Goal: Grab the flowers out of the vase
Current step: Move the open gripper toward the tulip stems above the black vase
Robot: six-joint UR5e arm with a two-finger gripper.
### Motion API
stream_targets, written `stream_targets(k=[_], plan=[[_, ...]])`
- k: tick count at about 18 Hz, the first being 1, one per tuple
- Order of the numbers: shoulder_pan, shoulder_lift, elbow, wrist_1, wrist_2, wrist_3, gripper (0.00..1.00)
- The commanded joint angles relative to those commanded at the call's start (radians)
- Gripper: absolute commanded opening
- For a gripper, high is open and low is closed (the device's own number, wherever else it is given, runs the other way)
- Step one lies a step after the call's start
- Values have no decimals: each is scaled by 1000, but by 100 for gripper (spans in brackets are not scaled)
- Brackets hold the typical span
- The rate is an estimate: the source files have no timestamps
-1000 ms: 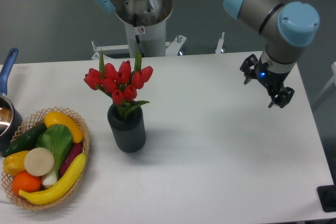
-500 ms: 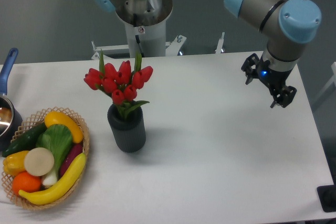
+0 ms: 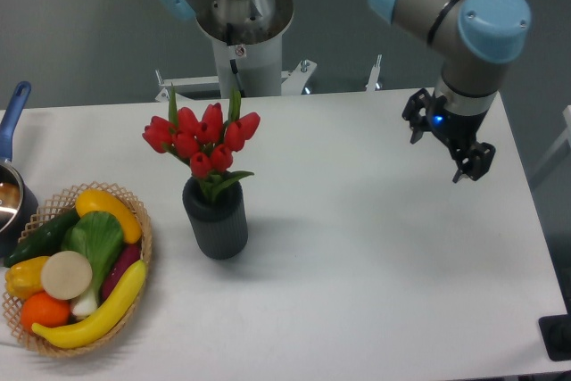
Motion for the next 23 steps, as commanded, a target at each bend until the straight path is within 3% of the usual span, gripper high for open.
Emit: stream_targets(k=[6,12,15,23], plan=[[11,19,-112,2,-250,6,100],[1,136,-190,2,-356,-6,100],[8,204,-264,9,-448,1,100],[-2,223,-376,31,-706,8,100]])
